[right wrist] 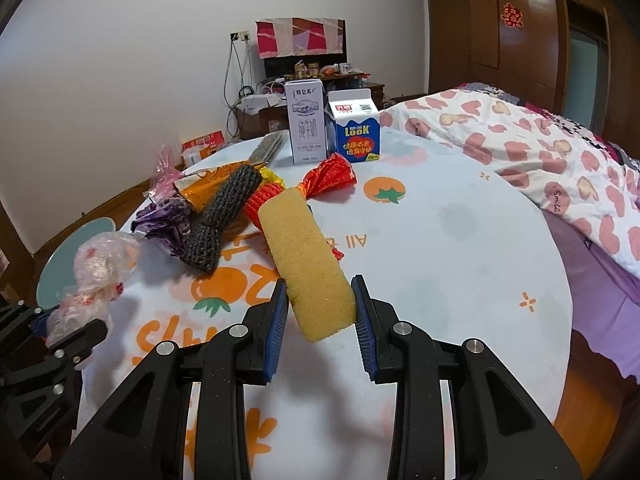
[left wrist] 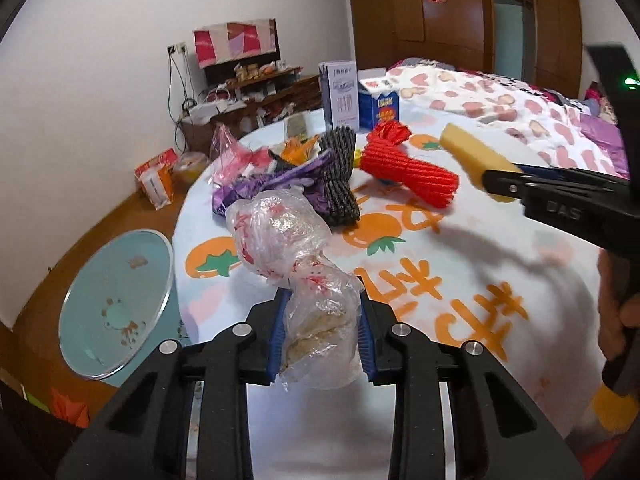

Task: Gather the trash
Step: 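Carry the sponge and clear bag over the teal bin and open both tools, then close the right tool on the red mesh net while the left tool grasps the purple wrapper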

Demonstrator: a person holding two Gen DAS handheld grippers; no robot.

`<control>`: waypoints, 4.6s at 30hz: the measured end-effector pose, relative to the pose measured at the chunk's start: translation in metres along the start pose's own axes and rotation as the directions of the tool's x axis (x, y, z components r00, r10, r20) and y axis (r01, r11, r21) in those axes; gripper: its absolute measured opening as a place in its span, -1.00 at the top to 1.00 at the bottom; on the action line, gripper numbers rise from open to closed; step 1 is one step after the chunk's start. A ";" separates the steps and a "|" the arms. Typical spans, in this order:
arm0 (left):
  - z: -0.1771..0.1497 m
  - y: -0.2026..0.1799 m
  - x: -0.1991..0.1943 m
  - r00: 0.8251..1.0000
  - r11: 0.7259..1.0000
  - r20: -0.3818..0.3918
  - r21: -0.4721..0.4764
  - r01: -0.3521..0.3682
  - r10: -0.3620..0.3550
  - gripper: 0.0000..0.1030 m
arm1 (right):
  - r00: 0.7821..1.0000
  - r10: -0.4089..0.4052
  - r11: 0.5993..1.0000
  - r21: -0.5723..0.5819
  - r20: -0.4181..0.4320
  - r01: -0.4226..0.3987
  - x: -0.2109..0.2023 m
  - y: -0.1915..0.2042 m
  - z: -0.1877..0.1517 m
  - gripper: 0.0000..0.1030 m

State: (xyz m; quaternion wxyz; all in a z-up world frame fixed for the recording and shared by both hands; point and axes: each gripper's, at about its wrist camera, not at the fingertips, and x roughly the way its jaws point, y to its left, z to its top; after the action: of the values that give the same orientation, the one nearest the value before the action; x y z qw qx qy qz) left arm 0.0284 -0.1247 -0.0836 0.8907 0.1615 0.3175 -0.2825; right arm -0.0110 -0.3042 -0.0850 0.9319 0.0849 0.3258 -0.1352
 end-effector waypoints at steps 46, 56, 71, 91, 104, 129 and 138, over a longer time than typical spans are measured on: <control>-0.012 0.099 -0.057 0.967 0.961 0.090 -0.164 -0.221 0.238 0.40 | 0.986 0.165 0.974 -0.161 0.027 -0.158 -0.006 0.105 0.015 0.36; -0.025 0.143 -0.057 0.950 0.927 0.054 -0.240 -0.286 0.307 0.38 | 0.974 0.225 0.948 -0.234 0.014 -0.215 0.003 0.155 0.024 0.36; -0.042 0.191 -0.042 0.941 0.900 0.001 -0.293 -0.323 0.338 0.37 | 0.956 0.288 0.910 -0.298 -0.045 -0.288 0.035 0.227 0.031 0.36; -0.057 0.221 0.007 0.944 0.896 -0.115 -0.299 -0.329 0.309 0.36 | 0.937 0.284 0.879 -0.335 -0.202 -0.339 0.106 0.295 0.017 0.36; -0.059 0.227 0.002 0.918 0.860 -0.142 -0.323 -0.396 0.369 -0.41 | 0.920 0.338 0.875 -0.293 -0.200 -0.385 0.102 0.286 0.027 0.08; -0.020 0.131 -0.005 0.948 0.901 -0.096 -0.294 -0.319 0.304 -0.62 | 0.974 0.205 0.973 -0.090 -0.093 -0.213 0.050 0.129 0.021 -0.19; -0.014 0.099 0.008 0.947 0.910 -0.128 -0.262 -0.320 0.296 -0.62 | 0.989 0.120 0.992 -0.033 -0.088 -0.124 0.050 0.069 0.009 -0.18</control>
State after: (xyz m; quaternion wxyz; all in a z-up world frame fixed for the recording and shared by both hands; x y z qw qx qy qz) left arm 0.0864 -0.0435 -0.0881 0.9235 0.0944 0.3622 -0.0836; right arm 0.0531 -0.2513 -0.1046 0.9249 0.0923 0.3625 -0.0678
